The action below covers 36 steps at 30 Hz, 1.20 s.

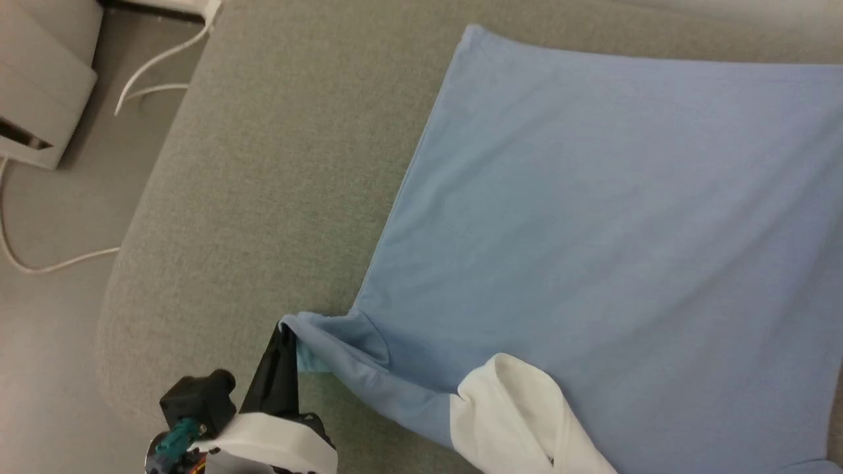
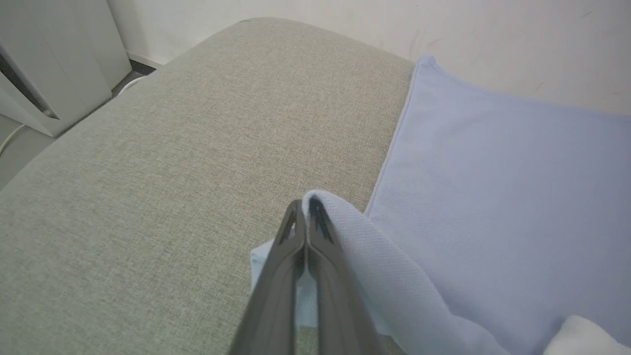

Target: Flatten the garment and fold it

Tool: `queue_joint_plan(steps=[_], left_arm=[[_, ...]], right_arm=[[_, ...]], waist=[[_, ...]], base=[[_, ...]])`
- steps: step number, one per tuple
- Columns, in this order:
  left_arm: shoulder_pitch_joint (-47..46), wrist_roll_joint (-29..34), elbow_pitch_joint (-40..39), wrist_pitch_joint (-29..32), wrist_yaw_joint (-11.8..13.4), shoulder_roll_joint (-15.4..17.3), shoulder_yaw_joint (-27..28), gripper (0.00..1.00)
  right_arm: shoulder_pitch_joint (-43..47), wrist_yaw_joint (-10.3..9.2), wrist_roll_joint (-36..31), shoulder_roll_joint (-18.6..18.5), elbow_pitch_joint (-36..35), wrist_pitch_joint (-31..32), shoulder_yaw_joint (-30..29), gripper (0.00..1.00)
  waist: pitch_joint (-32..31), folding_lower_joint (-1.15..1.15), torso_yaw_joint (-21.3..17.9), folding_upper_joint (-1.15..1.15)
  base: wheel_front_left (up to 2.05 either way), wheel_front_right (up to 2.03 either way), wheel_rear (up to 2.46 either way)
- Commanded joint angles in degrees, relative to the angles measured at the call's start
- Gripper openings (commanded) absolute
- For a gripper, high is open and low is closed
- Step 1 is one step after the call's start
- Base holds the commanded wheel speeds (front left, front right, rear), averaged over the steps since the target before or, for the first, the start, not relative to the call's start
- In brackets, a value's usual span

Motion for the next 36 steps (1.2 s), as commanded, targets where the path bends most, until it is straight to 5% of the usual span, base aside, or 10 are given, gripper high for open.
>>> queue_joint_plan(steps=[1, 9, 15, 19, 25, 26, 27, 28, 36], left_arm=[[0.0, 0.3, 0.0, 0.3, 0.6, 0.4, 0.0, 0.0], [4.6, -0.7, -0.5, 2.0, 3.3, 3.1, 1.8, 0.0], [8.5, -1.9, 0.9, 3.4, 4.6, 5.5, 3.0, 0.0], [10.1, -3.0, 2.2, 4.1, 4.6, 6.3, 3.8, 0.0], [10.3, -3.5, 3.0, 4.8, 4.1, 6.8, 3.6, 0.0], [10.3, -3.7, 3.2, 4.7, 4.0, 6.8, 3.6, 0.0], [10.3, -3.7, 3.4, 4.7, 3.9, 6.7, 3.6, 0.0], [10.2, -3.8, 3.4, 4.6, 3.8, 6.7, 3.6, 0.0], [8.5, -3.4, 2.5, 4.8, 3.7, 6.2, 3.0, 0.0]], right_arm=[[1.9, -0.08, 0.7, -1.7, -2.1, -1.0, 1.8, 0.0], [19.6, -0.08, 10.2, -12.2, -19.2, 0.9, 9.4, 0.0], [43.4, -0.08, 14.5, -14.8, -31.3, 0.6, 2.2, 0.0], [60.3, -0.08, 14.5, -10.4, -36.6, 1.3, -6.8, 0.0], [79.2, -0.08, 12.9, 2.2, -42.4, 5.8, -20.0, 0.0], [80.8, -0.08, 12.5, 4.3, -43.5, 6.7, -21.2, 0.12], [81.8, -0.08, 12.5, 6.4, -44.6, 7.2, -22.4, 0.75], [82.4, -0.08, 12.5, 8.2, -46.0, 7.5, -23.2, 1.0], [70.8, -0.08, 8.8, 12.2, -50.9, -9.4, -26.0, 1.0]], waist=[[-4.9, 0.0, -3.0, 0.0], [-13.0, 0.0, -11.0, 0.0], [-16.6, 0.0, -16.7, 0.0], [-17.8, 0.0, -19.4, 0.0], [-18.1, 0.0, -20.3, 0.0], [-18.0, 0.0, -20.3, 0.0], [-18.0, 0.0, -20.3, 0.0], [-17.9, 0.0, -20.2, 0.0], [-15.7, 0.0, -19.4, 0.0]], base=[[0.0, 0.0, 0.0], [0.0, 0.0, 0.0], [0.0, 0.0, 0.0], [0.0, 0.0, 0.0], [0.0, 0.0, 0.0], [0.0, 0.0, 0.0], [0.0, 0.0, 0.0], [0.0, 0.0, 0.0], [0.0, 0.0, 0.0]])
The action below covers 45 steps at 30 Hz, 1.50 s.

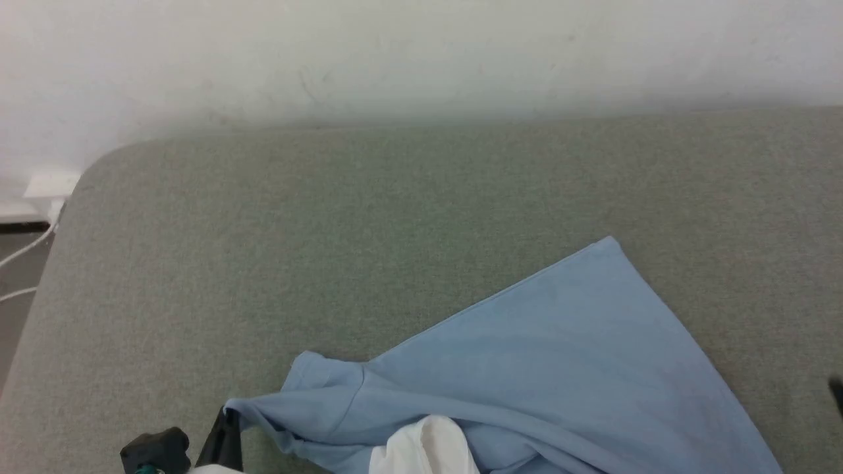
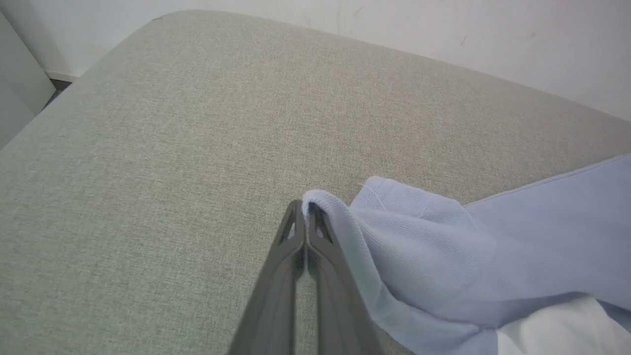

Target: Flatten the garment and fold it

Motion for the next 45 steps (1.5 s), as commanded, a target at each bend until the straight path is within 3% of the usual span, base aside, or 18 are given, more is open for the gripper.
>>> queue_joint_plan(steps=[1, 4, 8, 16, 21, 27, 29, 30, 31, 39, 45], left_arm=[[-1.2, 0.4, -0.5, -0.1, -0.2, -0.3, -0.2, 0.0], [-2.5, 0.7, -1.0, -0.2, -0.3, -0.8, -0.5, 0.0], [-4.5, 1.3, -1.2, -0.4, -0.8, -1.4, -1.2, 0.0], [-8.1, 2.4, -1.3, -1.1, -1.9, -2.9, -2.6, 0.0], [-10.1, 2.7, -0.8, -1.6, -2.5, -3.8, -3.0, 0.0], [-11.5, 3.0, 0.1, -2.1, -3.0, -4.5, -3.4, 0.0], [-11.9, 3.0, 0.6, -2.2, -3.2, -4.8, -3.6, 0.0], [-11.8, 3.0, 0.7, -2.3, -3.2, -4.8, -3.6, 0.0], [-11.8, 2.9, 0.8, -2.3, -3.2, -4.8, -3.6, 0.0], [-11.8, 2.6, 1.6, -2.4, -3.6, -4.8, -3.8, 0.0], [-13.8, 3.0, 0.8, -2.5, -4.4, -1.5, -1.6, 0.0]], right_arm=[[-4.8, -0.04, -0.3, 0.7, 1.4, -3.6, 0.8, 1.0], [-13.1, -0.04, -0.2, 0.2, 6.1, -8.6, 4.8, 1.0], [-23.8, -0.04, 0.1, -1.7, 14.0, -9.5, 13.0, 1.0], [-42.4, -0.04, 4.4, -4.1, 27.5, 5.7, 27.5, 1.0], [-50.1, -0.04, 4.7, -3.9, 33.1, 11.0, 31.6, 1.0], [-53.1, -0.04, 5.2, -3.2, 39.6, 15.1, 35.2, 1.0], [-52.9, -0.04, 6.2, -3.0, 42.3, 19.0, 37.6, 0.26], [-52.8, -0.04, 6.6, -3.0, 43.0, 19.9, 38.1, 0.04], [-52.7, -0.04, 7.1, -3.0, 43.7, 20.9, 38.4, 0.0], [-52.3, -0.04, 10.6, -3.0, 45.1, 23.1, 39.1, 0.0], [-53.5, -0.04, 12.3, -6.0, 38.7, 14.0, 38.7, 0.0]], waist=[[1.4, 0.0, 0.7, 0.0], [2.9, 0.0, 1.4, 0.0], [4.9, 0.0, 2.7, 0.0], [9.3, 0.0, 4.8, 0.0], [12.3, 0.0, 6.0, 0.0], [13.7, 0.0, 6.8, 0.0], [13.6, 0.0, 7.1, 0.0], [13.5, 0.0, 7.1, 0.0], [13.3, 0.0, 7.1, 0.0], [11.0, 0.0, 7.4, 0.0], [5.4, 0.0, 7.0, 0.0]], base=[[0.0, 0.0, 0.0], [0.0, 0.0, 0.0], [0.0, 0.0, 0.0], [0.0, 0.0, 0.0], [0.0, 0.0, 0.0], [0.0, 0.0, 0.0], [0.0, 0.0, 0.0], [0.0, 0.0, 0.0], [0.0, 0.0, 0.0], [0.0, 0.0, 0.0], [0.0, 0.0, 0.0]])
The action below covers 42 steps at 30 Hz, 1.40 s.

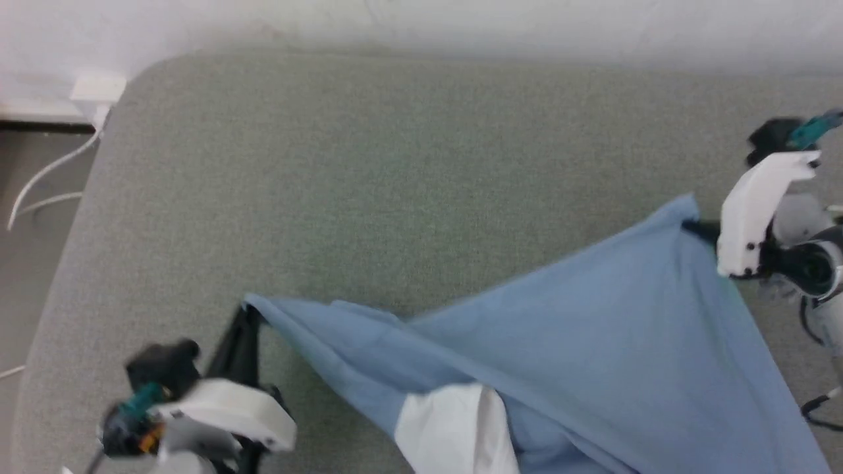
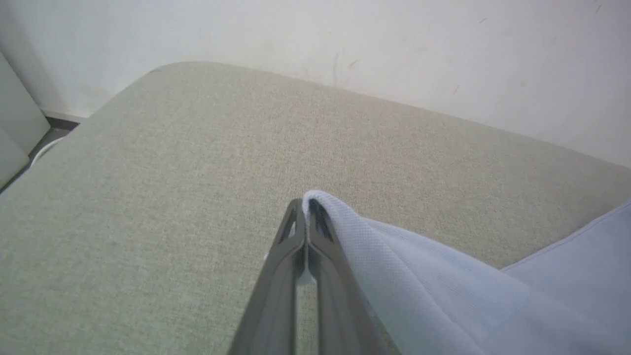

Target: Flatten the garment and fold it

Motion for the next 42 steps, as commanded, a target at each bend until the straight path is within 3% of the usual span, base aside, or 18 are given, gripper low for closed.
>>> queue_joint_plan(steps=[1, 5, 8, 13, 20, 31, 42], left_arm=[[-2.5, 0.7, -0.6, 0.1, -0.5, 1.5, 1.2, 0.0], [-9.2, 0.7, -0.1, 2.1, -2.7, 5.4, 3.9, 0.0], [-17.1, 0.9, 2.9, 4.9, -5.7, 6.9, 3.9, 0.0], [-32.6, 1.9, 14.0, 8.4, -10.7, 5.8, 2.5, 0.0], [-55.7, 6.6, 33.1, 6.2, -15.8, 3.4, 1.2, 0.0], [-83.5, 13.3, 48.1, -0.4, -18.0, 1.8, 0.4, 0.0], [-87.6, 11.8, 57.6, -3.1, -20.0, -1.6, 0.7, 0.0]], right_arm=[[-0.2, -0.04, -0.2, -1.1, -1.4, -2.4, -0.5, 0.0], [-1.2, -0.04, -2.1, -2.8, -3.8, -9.1, -0.6, 0.0], [-2.6, -0.04, -3.4, -3.5, -4.5, -13.0, -0.9, 0.0], [-7.7, -0.04, -6.4, -3.2, -4.8, -20.4, -1.2, 0.0], [-19.6, -0.04, -11.6, -2.2, -1.5, -31.6, -4.1, 0.0], [-40.3, -0.04, -17.7, -1.9, 4.0, -44.3, -6.5, 0.0], [-46.3, -0.04, -16.2, 0.6, 12.0, -49.0, -1.4, 0.0]], waist=[[-3.9, 0.0, -0.6, 0.0], [-8.2, 0.0, -2.4, 0.0], [-9.9, 0.0, -3.3, 0.0], [-9.4, 0.0, -5.3, 0.0], [-3.9, 0.0, -7.4, 0.0], [7.2, 0.0, -8.7, 0.0], [16.1, 0.0, -7.9, 0.0]], base=[[0.0, 0.0, 0.0], [0.0, 0.0, 0.0], [0.0, 0.0, 0.0], [0.0, 0.0, 0.0], [0.0, 0.0, 0.0], [0.0, 0.0, 0.0], [0.0, 0.0, 0.0]])
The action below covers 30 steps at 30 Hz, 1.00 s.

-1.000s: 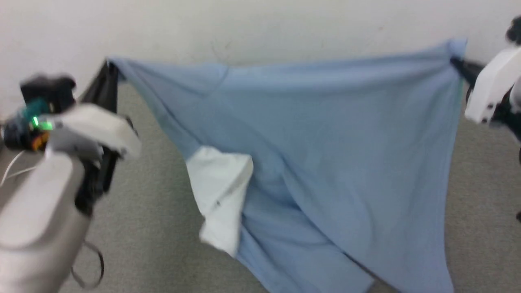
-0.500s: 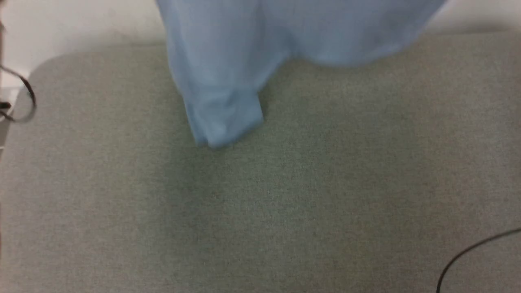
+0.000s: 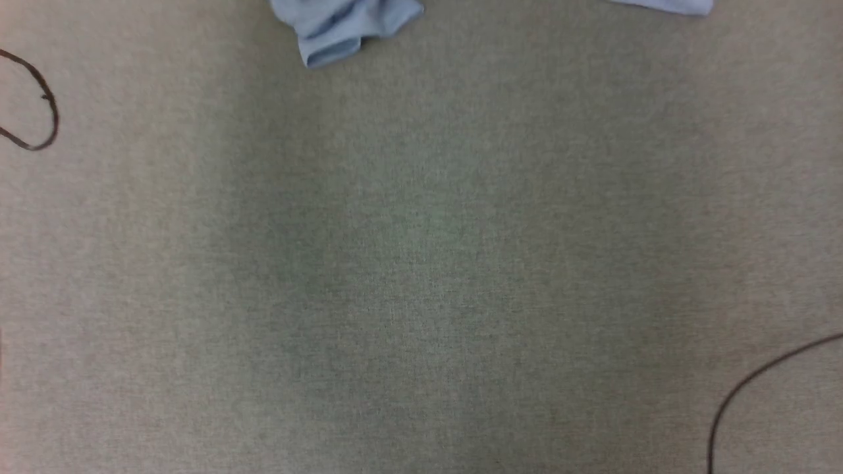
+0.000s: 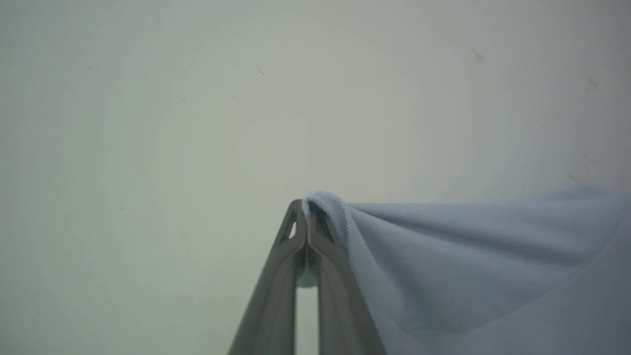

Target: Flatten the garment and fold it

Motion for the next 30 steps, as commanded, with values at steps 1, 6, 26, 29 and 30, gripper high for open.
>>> queue_joint_plan(steps=[1, 6, 26, 29, 30], left_arm=[[0.2, -0.4, 1.3, -0.6, -0.6, -0.2, 0.1, 0.0], [3.3, -1.5, 4.9, -1.1, -2.1, -2.1, -0.2, 0.0], [53.7, -8.5, -9.5, -2.0, -0.1, -3.7, 6.7, 0.0], [60.4, -8.8, -14.8, -1.9, 1.9, -2.8, 6.9, 0.0], [63.9, -8.8, -17.8, -1.4, 3.0, -2.1, 6.9, 0.0]], right_arm=[[-0.4, -0.14, 0.8, 0.4, 1.2, -1.0, 1.1, 0.0], [2.1, -0.14, 3.5, 1.3, 4.2, -2.5, 5.6, 0.0], [48.7, -0.14, 21.3, -3.3, -13.1, -9.4, 17.9, 0.0], [54.0, -0.14, 21.1, -4.1, -15.9, -9.9, 16.3, 0.0], [56.8, -0.14, 20.8, -4.4, -17.2, -9.9, 15.6, 0.0]], waist=[[4.0, -0.02, 0.2, 0.0], [3.4, -0.02, 0.6, 0.0], [-17.9, -0.02, 1.4, 0.0], [-19.7, -0.02, 1.4, 0.0], [-20.6, -0.02, 1.3, 0.0]], base=[[0.0, 0.0, 0.0], [0.0, 0.0, 0.0], [0.0, 0.0, 0.0], [0.0, 0.0, 0.0], [0.0, 0.0, 0.0]])
